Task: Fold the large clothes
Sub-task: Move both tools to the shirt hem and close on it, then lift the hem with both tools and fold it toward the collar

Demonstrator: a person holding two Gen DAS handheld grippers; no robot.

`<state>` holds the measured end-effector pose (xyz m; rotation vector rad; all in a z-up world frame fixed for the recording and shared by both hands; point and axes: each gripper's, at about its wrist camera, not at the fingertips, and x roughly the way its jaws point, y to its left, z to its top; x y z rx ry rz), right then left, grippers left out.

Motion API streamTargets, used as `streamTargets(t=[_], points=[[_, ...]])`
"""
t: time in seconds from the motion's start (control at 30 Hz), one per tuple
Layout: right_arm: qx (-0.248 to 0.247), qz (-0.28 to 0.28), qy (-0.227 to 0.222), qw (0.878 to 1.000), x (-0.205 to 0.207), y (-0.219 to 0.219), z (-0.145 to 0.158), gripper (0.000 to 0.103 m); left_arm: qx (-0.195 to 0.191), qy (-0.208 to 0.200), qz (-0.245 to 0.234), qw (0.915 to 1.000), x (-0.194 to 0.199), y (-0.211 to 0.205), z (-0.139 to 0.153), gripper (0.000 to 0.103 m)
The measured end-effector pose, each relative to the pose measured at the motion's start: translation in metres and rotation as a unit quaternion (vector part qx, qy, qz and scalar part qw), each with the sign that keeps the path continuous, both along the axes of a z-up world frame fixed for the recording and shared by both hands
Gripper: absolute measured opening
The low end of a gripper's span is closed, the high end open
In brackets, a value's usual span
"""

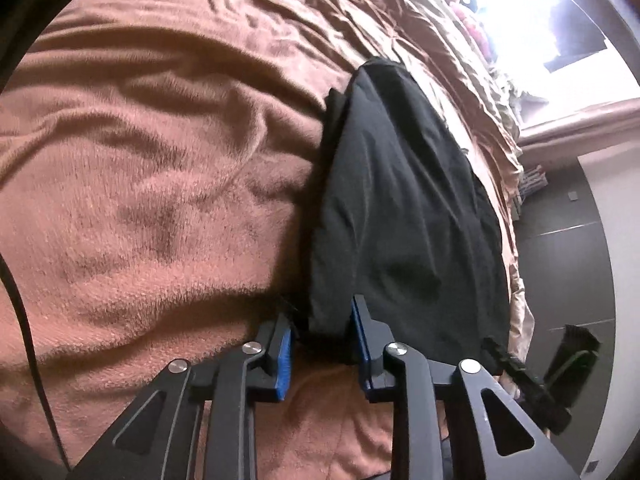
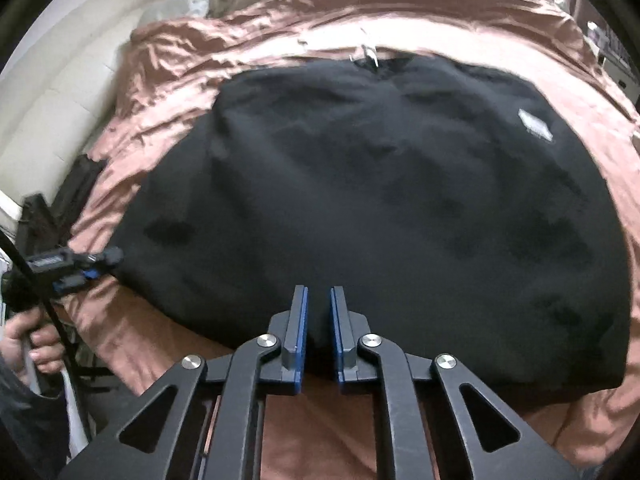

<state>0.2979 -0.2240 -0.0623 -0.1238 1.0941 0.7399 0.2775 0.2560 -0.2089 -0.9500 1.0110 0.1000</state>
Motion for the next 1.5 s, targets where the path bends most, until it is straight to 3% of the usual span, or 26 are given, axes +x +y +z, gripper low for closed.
streamTargets(t=[0.13, 0.3, 0.4, 0.63, 0.7, 0.87, 1.5], points=[[-0.023, 0.006, 0.013, 1.0, -0.002, 0.001, -0.022, 0.006, 0.004, -0.025, 0.0, 0.9997, -0.002, -0.003, 0.01, 0.016], [-0.031, 0.029, 0.032, 0.999, -0.006, 0.001, -0.027, 0.006, -0.013, -0.051, 0.01, 0.9986, -0.005, -0.004, 0.021, 0.015], [-0.021, 0.023, 0.027, 0.999, 0.002, 0.003, -0.023, 0.005, 0.018, -0.046, 0.008, 0.9987, -0.004, -0.011, 0.024, 0.015], [-0.023, -0.008, 0.005, 1.0, 0.03, 0.023, -0.016, 0.005, 0.009, -0.021, 0.024, 0.9994, 0.001, -0.008, 0.01, 0.018], [-0.03, -0.009, 0.001, 1.0, 0.041, 0.032, -0.018, 0.005, -0.003, -0.016, 0.036, 0.9992, -0.001, -0.006, 0.001, 0.024], [-0.034, -0.022, -0.005, 0.999, 0.063, 0.055, -0.02, 0.005, -0.012, -0.002, 0.044, 0.999, 0.001, -0.003, -0.016, 0.027], [-0.073, -0.034, -0.056, 0.995, 0.131, 0.129, -0.028, 0.005, 0.023, 0.017, 0.088, 0.9957, 0.01, -0.014, -0.017, 0.031]])
